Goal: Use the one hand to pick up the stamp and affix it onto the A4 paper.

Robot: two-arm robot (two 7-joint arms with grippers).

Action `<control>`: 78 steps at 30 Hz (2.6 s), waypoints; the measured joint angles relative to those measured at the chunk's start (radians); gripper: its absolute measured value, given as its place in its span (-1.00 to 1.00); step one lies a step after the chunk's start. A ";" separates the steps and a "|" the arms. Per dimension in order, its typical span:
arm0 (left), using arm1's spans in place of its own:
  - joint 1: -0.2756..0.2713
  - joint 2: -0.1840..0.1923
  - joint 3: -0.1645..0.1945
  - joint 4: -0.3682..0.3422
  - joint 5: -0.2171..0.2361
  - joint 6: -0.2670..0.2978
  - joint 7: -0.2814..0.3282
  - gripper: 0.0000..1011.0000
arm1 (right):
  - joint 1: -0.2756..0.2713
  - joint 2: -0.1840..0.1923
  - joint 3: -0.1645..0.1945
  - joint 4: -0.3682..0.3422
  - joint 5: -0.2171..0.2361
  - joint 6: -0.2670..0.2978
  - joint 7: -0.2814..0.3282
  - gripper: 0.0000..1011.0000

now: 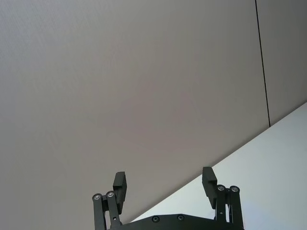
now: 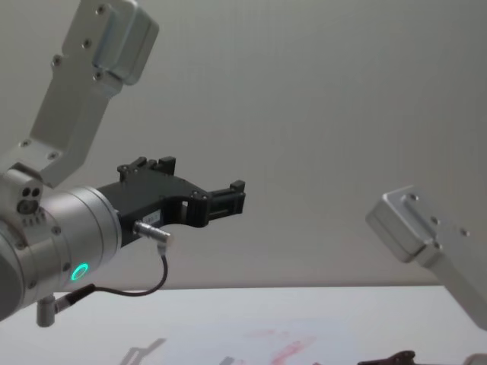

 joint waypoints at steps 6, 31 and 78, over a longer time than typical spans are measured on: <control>0.000 0.000 0.000 0.000 0.000 0.000 0.000 0.98 | 0.005 -0.012 -0.007 0.014 -0.005 0.005 -0.018 -0.57; 0.000 0.000 0.000 0.000 0.000 0.000 0.000 0.98 | -0.018 0.037 0.087 -0.155 0.196 0.016 -0.134 -0.57; 0.000 0.000 0.000 0.000 0.000 0.000 0.000 0.98 | -0.155 0.230 0.215 -0.188 0.239 0.067 -0.187 -0.57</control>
